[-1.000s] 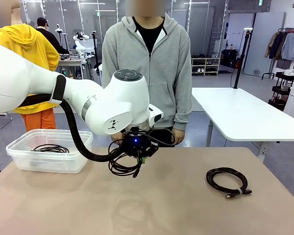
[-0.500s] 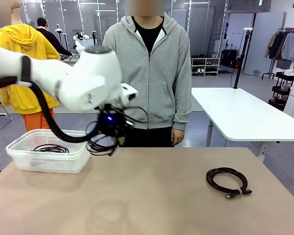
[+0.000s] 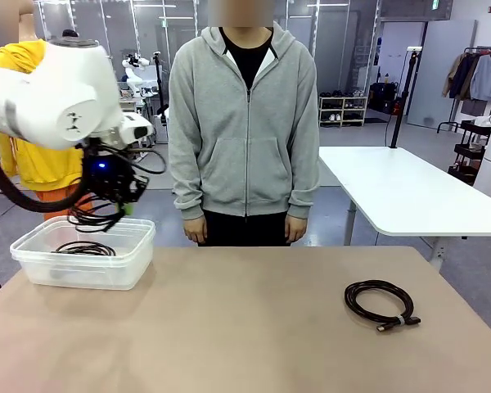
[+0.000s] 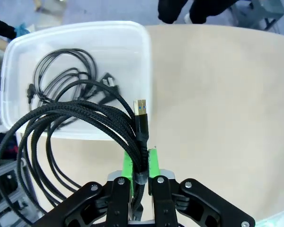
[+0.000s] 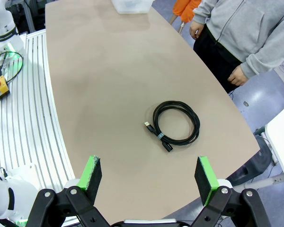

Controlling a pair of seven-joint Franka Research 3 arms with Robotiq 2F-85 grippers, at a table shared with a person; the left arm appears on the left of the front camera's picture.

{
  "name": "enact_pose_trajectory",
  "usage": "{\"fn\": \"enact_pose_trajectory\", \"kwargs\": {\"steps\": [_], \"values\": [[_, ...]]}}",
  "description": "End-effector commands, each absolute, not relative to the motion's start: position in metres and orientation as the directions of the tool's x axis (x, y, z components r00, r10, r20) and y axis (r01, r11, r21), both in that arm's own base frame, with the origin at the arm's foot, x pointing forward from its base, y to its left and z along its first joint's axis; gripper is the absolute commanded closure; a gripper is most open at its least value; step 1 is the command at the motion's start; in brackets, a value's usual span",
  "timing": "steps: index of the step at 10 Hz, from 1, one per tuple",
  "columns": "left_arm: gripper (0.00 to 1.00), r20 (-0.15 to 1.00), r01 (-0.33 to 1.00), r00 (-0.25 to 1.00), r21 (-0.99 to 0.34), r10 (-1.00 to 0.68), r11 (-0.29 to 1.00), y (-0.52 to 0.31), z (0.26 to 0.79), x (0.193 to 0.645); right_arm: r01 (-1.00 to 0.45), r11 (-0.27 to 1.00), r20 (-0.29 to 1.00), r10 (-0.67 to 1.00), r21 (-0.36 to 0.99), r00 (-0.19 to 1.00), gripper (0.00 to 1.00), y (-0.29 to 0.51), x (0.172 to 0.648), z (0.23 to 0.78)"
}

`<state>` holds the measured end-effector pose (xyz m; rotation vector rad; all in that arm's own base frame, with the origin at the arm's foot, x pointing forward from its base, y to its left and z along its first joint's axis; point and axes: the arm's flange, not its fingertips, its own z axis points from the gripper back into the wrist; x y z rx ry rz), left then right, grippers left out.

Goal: Organize and store the cables.
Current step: Place the USB Extension Cable into the Organizing box.

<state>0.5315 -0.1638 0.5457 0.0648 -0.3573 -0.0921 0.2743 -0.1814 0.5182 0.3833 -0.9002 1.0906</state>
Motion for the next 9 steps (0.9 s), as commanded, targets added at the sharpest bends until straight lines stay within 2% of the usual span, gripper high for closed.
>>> {"fn": "enact_pose_trajectory", "kwargs": {"steps": [1,2,4,9], "values": [[0.85,0.368,0.101,0.922,0.064,-0.117,0.993,-0.13,0.552,0.518,-0.884,0.442,0.783,0.599,-0.15,0.166,0.0,-0.18,0.274,0.519],[0.85,0.352,0.058,0.934,0.022,-0.062,0.998,-0.11,0.553,0.523,-0.884,0.442,0.783,0.599,-0.15,0.166,0.0,-0.18,0.274,0.519],[0.85,0.362,0.025,0.931,0.033,-0.036,0.999,-0.115,0.554,0.525,-0.884,0.442,0.783,0.599,-0.15,0.166,0.0,-0.18,0.274,0.519],[0.85,0.347,0.044,0.936,0.057,-0.061,0.997,-0.108,0.556,0.528,-0.884,0.442,0.783,0.599,-0.15,0.166,0.0,-0.18,0.274,0.519]]}}
